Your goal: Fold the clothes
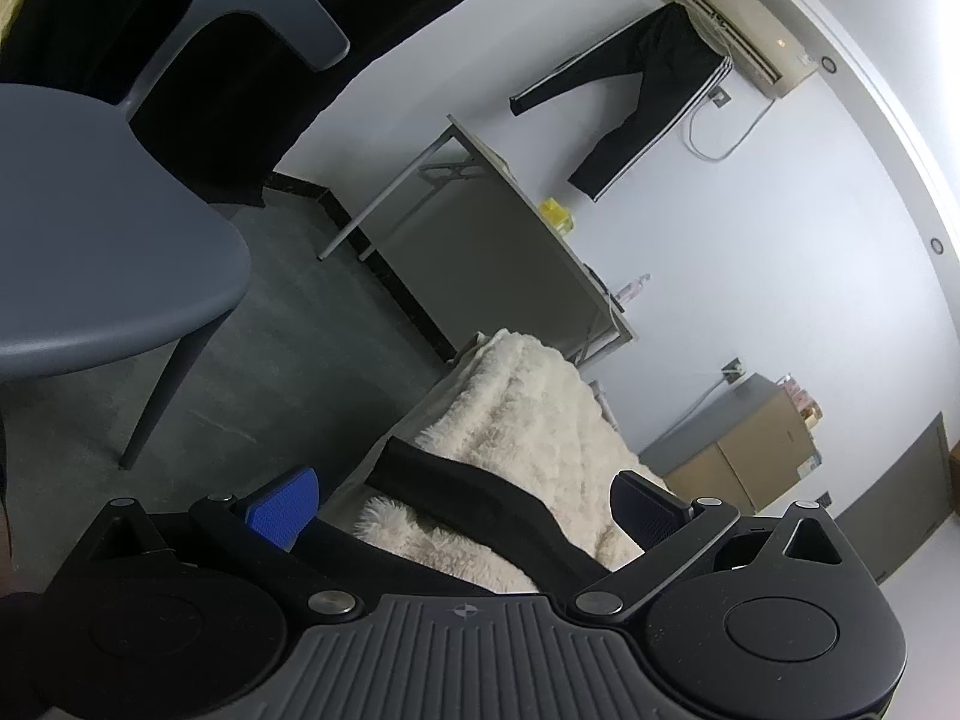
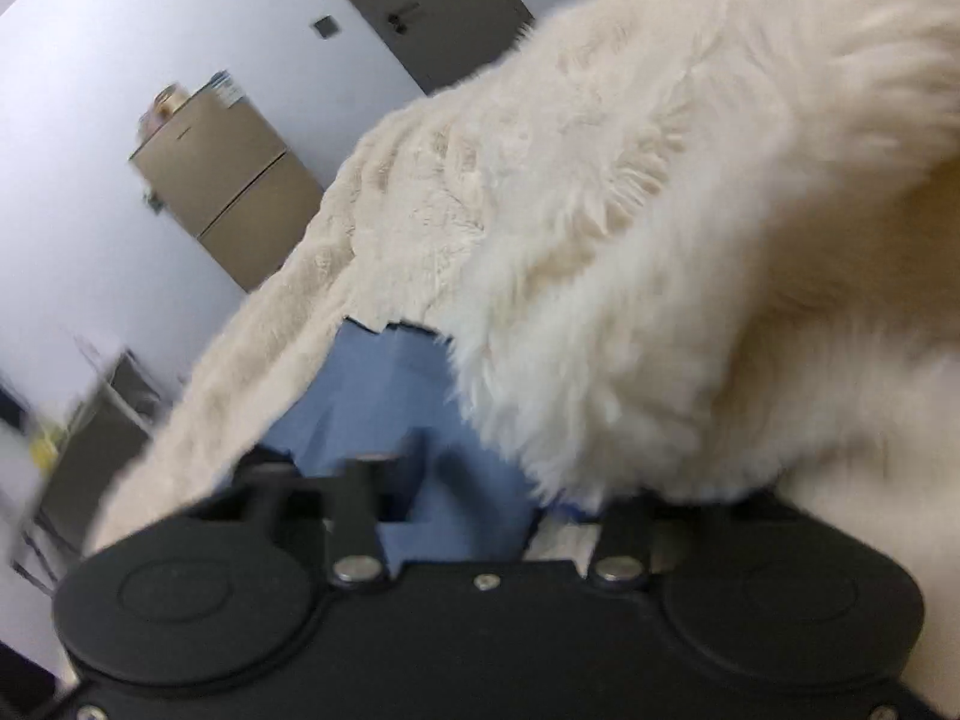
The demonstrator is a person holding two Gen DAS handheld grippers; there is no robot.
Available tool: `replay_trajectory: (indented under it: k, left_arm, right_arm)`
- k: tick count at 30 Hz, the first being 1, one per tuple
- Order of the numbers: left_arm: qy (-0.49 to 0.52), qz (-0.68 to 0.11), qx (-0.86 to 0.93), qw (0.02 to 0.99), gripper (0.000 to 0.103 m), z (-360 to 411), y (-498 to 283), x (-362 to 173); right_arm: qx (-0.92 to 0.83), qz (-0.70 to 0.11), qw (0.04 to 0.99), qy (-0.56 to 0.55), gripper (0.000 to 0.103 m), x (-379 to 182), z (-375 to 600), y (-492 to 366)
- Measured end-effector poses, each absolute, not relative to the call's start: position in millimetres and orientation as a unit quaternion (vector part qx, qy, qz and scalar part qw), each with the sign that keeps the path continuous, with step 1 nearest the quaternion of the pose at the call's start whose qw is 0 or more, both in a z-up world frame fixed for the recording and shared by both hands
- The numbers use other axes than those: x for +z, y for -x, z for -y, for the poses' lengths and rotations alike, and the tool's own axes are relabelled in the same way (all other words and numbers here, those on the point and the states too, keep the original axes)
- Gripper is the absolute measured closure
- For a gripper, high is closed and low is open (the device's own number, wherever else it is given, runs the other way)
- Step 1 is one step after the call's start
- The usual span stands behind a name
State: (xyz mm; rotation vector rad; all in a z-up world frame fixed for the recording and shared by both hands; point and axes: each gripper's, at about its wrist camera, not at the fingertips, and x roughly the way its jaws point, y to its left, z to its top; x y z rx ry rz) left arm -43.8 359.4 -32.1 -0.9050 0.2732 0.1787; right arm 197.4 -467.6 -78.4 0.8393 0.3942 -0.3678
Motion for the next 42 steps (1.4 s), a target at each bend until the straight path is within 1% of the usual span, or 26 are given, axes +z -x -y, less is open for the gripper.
replay_trajectory:
  k: [2,4,6,10,13,14,16,17,18,20,22,24,26,28,29,30,31,34,37,39,40,41,42]
  left_arm:
    - [0.438,-0.131,0.085,0.885,0.0,-361.0,43.6,-32.7]
    - [0.439,-0.131,0.085,0.885,0.0,-361.8,43.8,-33.2]
    - [0.444,-0.13,0.084,0.883,0.0,-363.7,44.1,-34.2]
    - [0.453,-0.127,0.083,0.879,0.0,-366.5,45.0,-36.0]
    - [0.458,-0.124,0.08,0.877,0.0,-367.9,46.1,-37.0]
    - [0.459,-0.123,0.08,0.876,0.0,-368.3,46.5,-37.3]
    - [0.458,-0.124,0.079,0.876,0.0,-368.0,46.3,-37.4]
    - [0.457,-0.128,0.08,0.877,0.0,-367.5,46.0,-37.4]
    - [0.455,-0.13,0.079,0.877,0.0,-367.2,46.4,-37.4]
    - [0.449,-0.133,0.081,0.88,0.0,-365.9,46.7,-36.9]
    - [0.442,-0.134,0.083,0.883,0.0,-363.4,46.0,-35.9]
    - [0.433,-0.139,0.085,0.887,0.0,-360.8,43.6,-34.6]
    - [0.422,-0.144,0.085,0.891,0.0,-358.2,41.7,-33.5]
    - [0.412,-0.146,0.087,0.895,0.0,-354.7,42.2,-32.3]
    - [0.407,-0.146,0.087,0.897,0.0,-353.0,42.5,-31.6]
    - [0.402,-0.147,0.087,0.9,0.0,-351.3,42.9,-30.8]
    - [0.396,-0.149,0.09,0.902,0.0,-349.3,42.5,-30.1]
    - [0.379,-0.156,0.099,0.907,0.0,-344.0,41.1,-27.7]
    - [0.353,-0.165,0.108,0.915,0.0,-335.5,36.1,-24.3]
    - [0.344,-0.17,0.111,0.917,0.0,-332.1,32.3,-23.5]
    - [0.343,-0.171,0.111,0.917,0.0,-331.4,31.2,-23.5]
    - [0.342,-0.173,0.112,0.917,0.0,-331.0,30.0,-23.6]
    - [0.34,-0.174,0.113,0.917,0.0,-330.5,28.6,-23.6]
  right_arm:
    - [-0.166,-0.204,0.895,-0.359,0.099,-66.1,464.6,-206.1]
    - [-0.145,-0.203,0.92,-0.303,0.1,-46.2,452.5,-208.7]
    - [-0.124,-0.176,0.944,-0.249,0.1,-12.1,437.4,-201.1]
    - [-0.127,-0.144,0.961,-0.201,0.1,44.6,446.1,-175.5]
    - [-0.113,-0.2,0.962,-0.149,0.099,53.4,462.4,-161.6]
    - [-0.117,-0.227,0.958,-0.134,0.096,50.5,464.7,-158.9]
    - [-0.129,-0.29,0.943,-0.099,0.084,38.6,474.3,-156.6]
    - [-0.145,-0.308,0.937,-0.081,0.083,34.2,481.3,-153.4]
    - [-0.164,-0.295,0.939,-0.068,0.077,35.9,486.7,-149.2]
    - [-0.183,-0.25,0.949,-0.051,0.072,47.7,485.7,-139.7]
    - [-0.186,-0.201,0.961,-0.029,0.052,63.8,486.6,-137.6]
    - [-0.13,-0.214,0.968,-0.015,0.044,68.1,488.2,-161.1]
    - [-0.06,-0.247,0.967,0.006,0.044,66.3,488.2,-197.5]
    - [-0.027,-0.278,0.959,0.047,0.044,58.6,481.5,-235.3]
    - [-0.013,-0.292,0.954,0.062,0.042,53.6,476.5,-252.2]
    - [0.007,-0.311,0.947,0.078,0.036,46.4,471.1,-273.5]
    - [0.023,-0.327,0.94,0.09,0.035,39.6,466.9,-290.2]
    - [0.046,-0.371,0.918,0.131,0.035,22.7,458.1,-328.4]
    - [0.061,-0.398,0.9,0.166,0.034,18.5,441.5,-356.5]
    - [0.073,-0.413,0.893,0.164,0.034,9.4,441.1,-368.3]
    - [0.084,-0.425,0.888,0.153,0.045,4.6,442.7,-371.6]
    - [0.095,-0.436,0.883,0.143,0.063,-0.1,444.2,-375.0]
    - [0.099,-0.445,0.881,0.128,0.092,-2.5,446.4,-376.5]
